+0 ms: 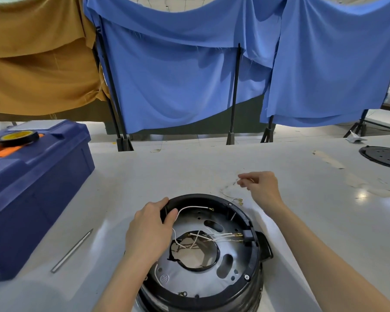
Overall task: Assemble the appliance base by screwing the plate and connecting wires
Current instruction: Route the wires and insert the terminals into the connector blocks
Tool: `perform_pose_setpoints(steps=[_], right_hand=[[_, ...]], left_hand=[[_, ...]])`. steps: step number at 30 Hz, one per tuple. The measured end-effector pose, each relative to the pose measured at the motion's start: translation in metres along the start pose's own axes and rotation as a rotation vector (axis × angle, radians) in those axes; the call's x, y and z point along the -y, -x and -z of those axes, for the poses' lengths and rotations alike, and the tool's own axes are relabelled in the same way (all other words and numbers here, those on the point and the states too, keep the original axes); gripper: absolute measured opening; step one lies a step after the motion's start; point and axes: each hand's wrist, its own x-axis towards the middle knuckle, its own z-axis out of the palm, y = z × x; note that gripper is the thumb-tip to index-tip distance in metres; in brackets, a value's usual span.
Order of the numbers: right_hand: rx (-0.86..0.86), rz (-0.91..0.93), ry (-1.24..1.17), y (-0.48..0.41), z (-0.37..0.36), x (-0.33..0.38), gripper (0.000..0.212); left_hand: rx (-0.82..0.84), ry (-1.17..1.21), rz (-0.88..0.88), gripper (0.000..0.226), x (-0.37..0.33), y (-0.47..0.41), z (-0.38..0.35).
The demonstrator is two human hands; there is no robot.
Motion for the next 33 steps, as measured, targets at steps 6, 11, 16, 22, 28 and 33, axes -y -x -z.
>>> perform_pose_setpoints(steps=[6, 11, 16, 22, 28, 33], right_hand=[[0.049, 0.138, -0.468, 0.019, 0.032, 0.054, 0.026], [0.262, 0.191, -0.57, 0.05, 0.044, 0.08, 0.024], [0.464, 0.215, -0.52, 0.085, 0.03, 0.083, 0.023], [0.448, 0.208, -0.545, 0.1, 0.024, 0.081, 0.023], [0.464, 0.193, -0.522, 0.109, 0.019, 0.08, 0.021], [0.493, 0.182, -0.457, 0.113, 0.019, 0.081, 0.013]], left_hand=[[0.004, 0.095, 0.019, 0.044, -0.008, 0.008, -0.002], [-0.002, 0.261, -0.037, 0.057, -0.024, 0.023, -0.003], [0.139, 0.773, -0.19, 0.054, -0.042, 0.036, 0.004], [0.268, 1.003, -0.078, 0.042, -0.035, 0.037, 0.005], [0.202, 1.107, -0.022, 0.019, -0.033, 0.036, 0.005], [0.179, 1.087, -0.02, 0.007, -0.034, 0.034, 0.007]])
